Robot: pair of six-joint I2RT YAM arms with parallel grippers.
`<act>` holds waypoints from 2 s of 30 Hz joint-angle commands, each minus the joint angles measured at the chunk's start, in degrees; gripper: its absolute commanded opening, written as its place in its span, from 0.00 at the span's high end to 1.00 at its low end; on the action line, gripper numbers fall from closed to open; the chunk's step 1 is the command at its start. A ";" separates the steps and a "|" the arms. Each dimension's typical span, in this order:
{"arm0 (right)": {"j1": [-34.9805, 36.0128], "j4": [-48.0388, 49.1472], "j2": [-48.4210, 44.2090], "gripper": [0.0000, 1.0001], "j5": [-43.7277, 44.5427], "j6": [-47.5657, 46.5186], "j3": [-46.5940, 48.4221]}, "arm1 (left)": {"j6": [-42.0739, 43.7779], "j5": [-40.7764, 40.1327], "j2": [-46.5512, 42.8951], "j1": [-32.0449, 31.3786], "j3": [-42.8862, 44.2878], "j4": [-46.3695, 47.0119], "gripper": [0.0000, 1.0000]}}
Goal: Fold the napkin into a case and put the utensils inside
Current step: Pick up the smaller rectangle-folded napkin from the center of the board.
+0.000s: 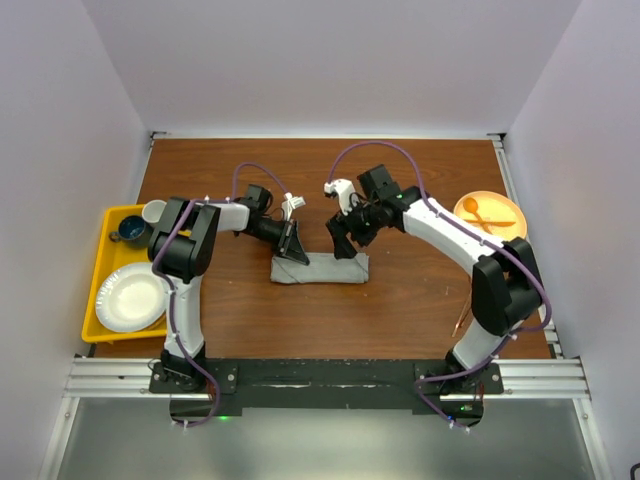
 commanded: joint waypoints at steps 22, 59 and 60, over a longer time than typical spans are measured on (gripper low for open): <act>-4.88 -11.39 24.99 0.29 -20.70 -24.05 18.28 | 6.45 -15.75 6.04 -0.21 -2.88 -0.97 1.00; -4.87 -0.44 14.57 1.00 -11.40 -18.44 10.13 | -6.11 -6.79 -14.06 3.83 -8.85 14.49 0.52; -4.96 3.15 13.15 1.00 -8.86 -18.00 9.07 | -6.21 -6.96 -15.57 4.36 -8.85 14.41 0.43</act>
